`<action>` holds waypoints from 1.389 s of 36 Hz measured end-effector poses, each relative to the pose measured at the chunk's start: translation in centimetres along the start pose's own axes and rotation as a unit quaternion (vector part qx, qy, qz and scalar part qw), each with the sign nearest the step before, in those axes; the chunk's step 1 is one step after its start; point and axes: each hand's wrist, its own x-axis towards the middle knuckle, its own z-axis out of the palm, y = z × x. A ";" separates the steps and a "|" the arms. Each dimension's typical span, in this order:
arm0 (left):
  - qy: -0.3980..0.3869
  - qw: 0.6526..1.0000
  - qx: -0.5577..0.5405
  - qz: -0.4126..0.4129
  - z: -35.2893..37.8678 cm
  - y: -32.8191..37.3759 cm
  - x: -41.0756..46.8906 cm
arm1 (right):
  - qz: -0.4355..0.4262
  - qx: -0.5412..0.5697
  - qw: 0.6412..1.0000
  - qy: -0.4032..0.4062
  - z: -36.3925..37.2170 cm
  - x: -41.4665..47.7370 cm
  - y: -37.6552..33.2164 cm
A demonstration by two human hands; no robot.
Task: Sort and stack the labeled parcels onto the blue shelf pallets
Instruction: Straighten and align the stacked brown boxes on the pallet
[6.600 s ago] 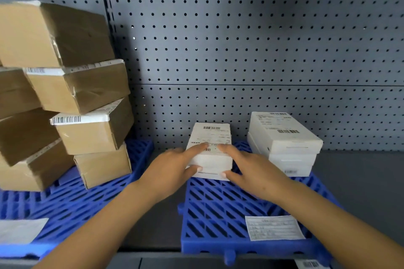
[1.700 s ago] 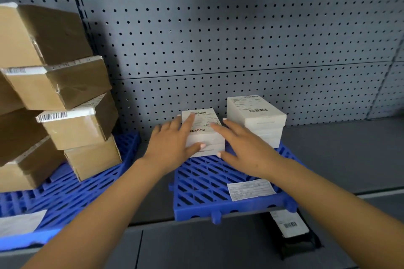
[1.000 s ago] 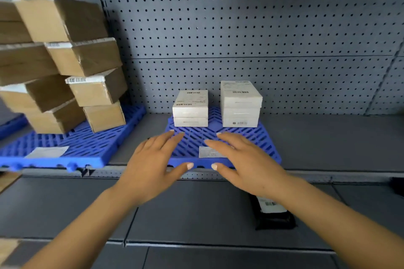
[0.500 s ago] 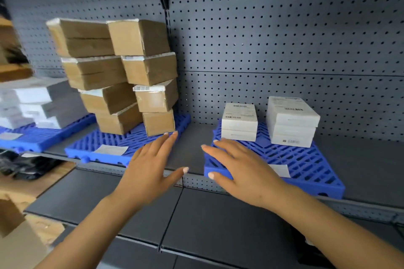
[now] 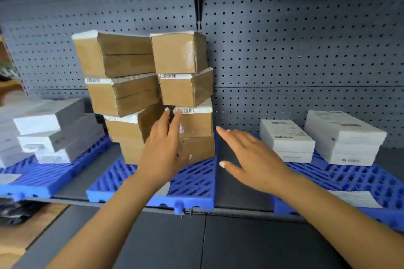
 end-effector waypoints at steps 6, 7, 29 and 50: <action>0.004 0.999 0.011 0.053 1.4 -2.1 1.8 | 0.060 0.005 0.998 0.029 0.4 4.1 -1.1; 0.003 0.998 0.011 0.057 1.7 -2.3 1.9 | 0.069 0.010 0.997 0.030 0.5 4.7 -1.3; -0.098 0.976 -0.192 0.015 4.8 -4.5 2.5 | 0.111 0.110 0.986 0.051 4.3 8.1 -1.7; -0.076 0.947 -0.310 -0.029 6.6 -4.6 5.5 | 0.122 0.128 0.978 0.108 5.0 10.1 1.7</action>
